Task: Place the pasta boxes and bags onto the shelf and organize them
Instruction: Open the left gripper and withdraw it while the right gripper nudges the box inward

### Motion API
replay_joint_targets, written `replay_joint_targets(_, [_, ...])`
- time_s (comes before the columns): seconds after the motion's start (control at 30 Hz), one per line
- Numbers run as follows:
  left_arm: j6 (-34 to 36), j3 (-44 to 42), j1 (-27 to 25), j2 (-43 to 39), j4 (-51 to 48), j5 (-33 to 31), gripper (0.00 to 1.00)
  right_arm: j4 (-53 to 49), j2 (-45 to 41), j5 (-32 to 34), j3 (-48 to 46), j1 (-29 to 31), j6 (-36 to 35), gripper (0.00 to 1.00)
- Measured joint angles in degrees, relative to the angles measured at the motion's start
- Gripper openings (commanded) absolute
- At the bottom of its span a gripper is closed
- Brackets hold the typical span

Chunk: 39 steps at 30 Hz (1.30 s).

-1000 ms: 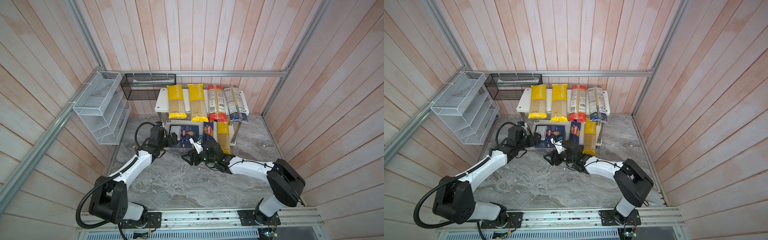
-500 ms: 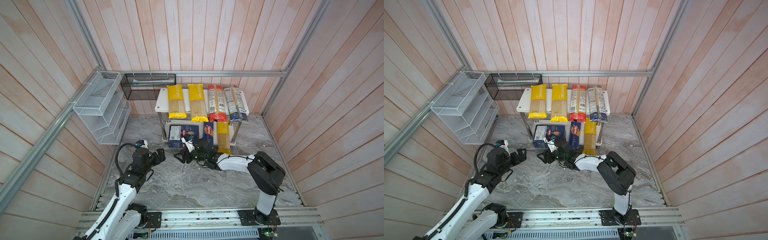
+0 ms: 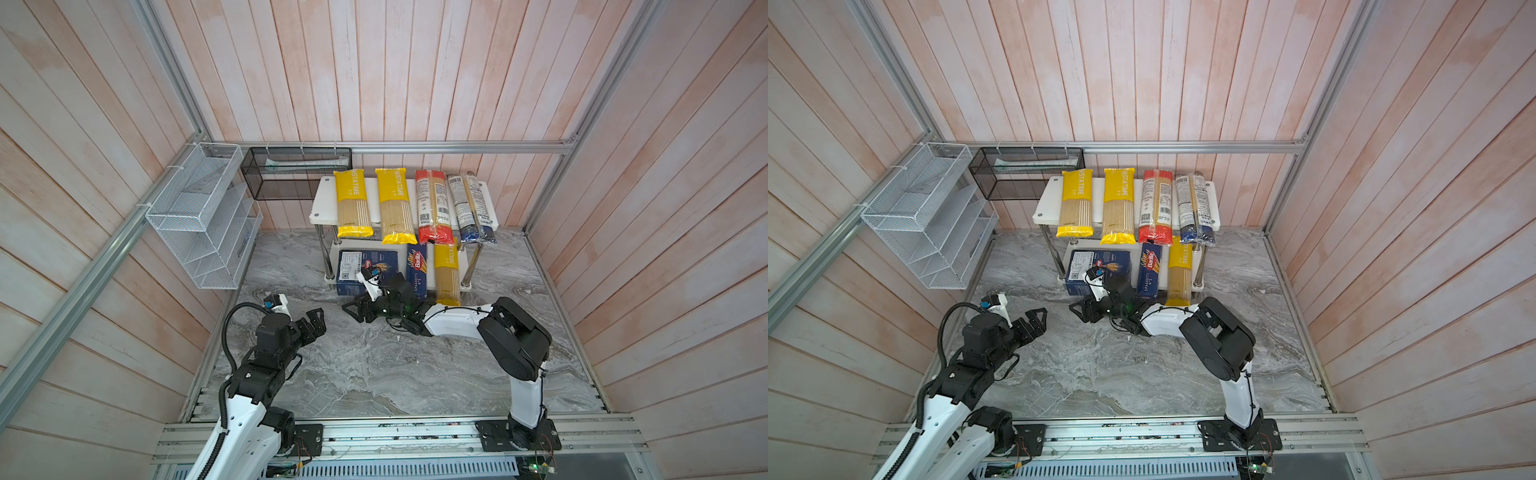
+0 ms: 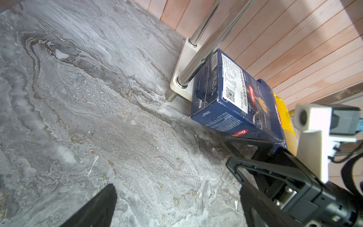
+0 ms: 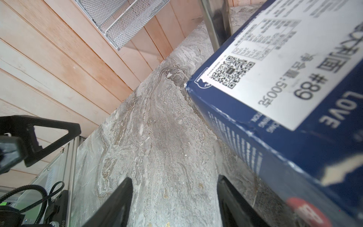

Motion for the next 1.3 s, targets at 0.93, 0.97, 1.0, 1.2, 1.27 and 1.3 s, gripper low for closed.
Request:
replay_joint_targets(0.93, [-0.04, -0.96, 0.0, -2.19, -1.03, 0.59, 1.0, 0.31, 6.01, -0.28, 7.61, -4.11, -0.26, 0.67])
replay_joint_targets(0.97, [-0.04, -1.05, 0.0, -2.56, -1.05, 0.57, 1.0, 0.2, 6.21, -0.28, 7.91, -4.26, -0.26, 0.67])
replay_joint_targets(1.0, [-0.02, -1.16, 0.0, -2.91, -1.05, 0.57, 1.0, 0.17, 6.45, -0.28, 8.31, -4.46, -0.28, 0.67])
replay_joint_targets(1.2, [0.0, -1.25, 0.0, -3.1, -1.22, 0.0, 1.0, -0.74, 6.84, -0.26, 9.92, -5.09, -0.5, 0.67])
replay_joint_targets(1.27, [0.0, -1.25, 0.0, -3.1, -1.22, -0.24, 1.0, -1.42, 7.06, -0.26, 11.08, -5.14, -1.01, 0.67])
replay_joint_targets(1.3, [0.0, -1.25, 0.0, -3.1, -1.22, -0.35, 1.0, -1.68, 7.37, -0.26, 11.98, -5.16, -1.22, 0.67])
